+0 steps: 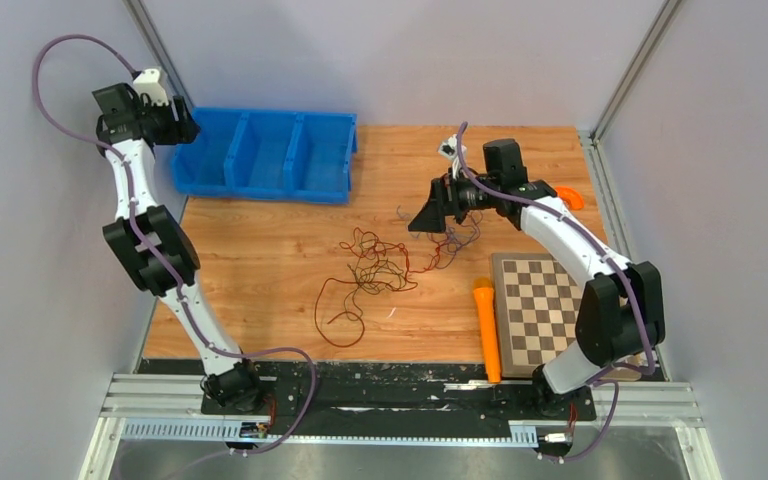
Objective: Untangle the cables
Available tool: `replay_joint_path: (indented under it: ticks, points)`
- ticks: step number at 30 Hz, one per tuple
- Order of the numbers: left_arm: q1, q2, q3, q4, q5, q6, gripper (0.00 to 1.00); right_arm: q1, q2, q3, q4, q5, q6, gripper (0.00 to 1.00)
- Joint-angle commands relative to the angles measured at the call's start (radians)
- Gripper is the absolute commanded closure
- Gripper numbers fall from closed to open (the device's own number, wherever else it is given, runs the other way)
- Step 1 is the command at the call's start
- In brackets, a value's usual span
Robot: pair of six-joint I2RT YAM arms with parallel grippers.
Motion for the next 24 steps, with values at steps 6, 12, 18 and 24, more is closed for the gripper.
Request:
replay_joint_path:
  ticks: [6,12,18,24]
  points:
    - [-0.075,-0.403,-0.22,-0.436,0.306,0.274,0.21,0.029,0.026,-0.057,-0.074,0.071,-0.083,0.04]
    - [-0.336,-0.762,-0.848,-0.367,0.349,0.297,0.19,0.088,0.11,-0.066,-0.1,0.124,-0.092,0.07]
    - [-0.607,-0.823,-1.115,-0.194,0.238,0.093,0.14,0.136,0.199,-0.021,-0.116,0.141,-0.088,0.1]
    - [-0.715,-0.673,-1.186,-0.193,0.087,0.041,0.13,0.186,0.279,0.056,-0.114,0.174,-0.087,0.1]
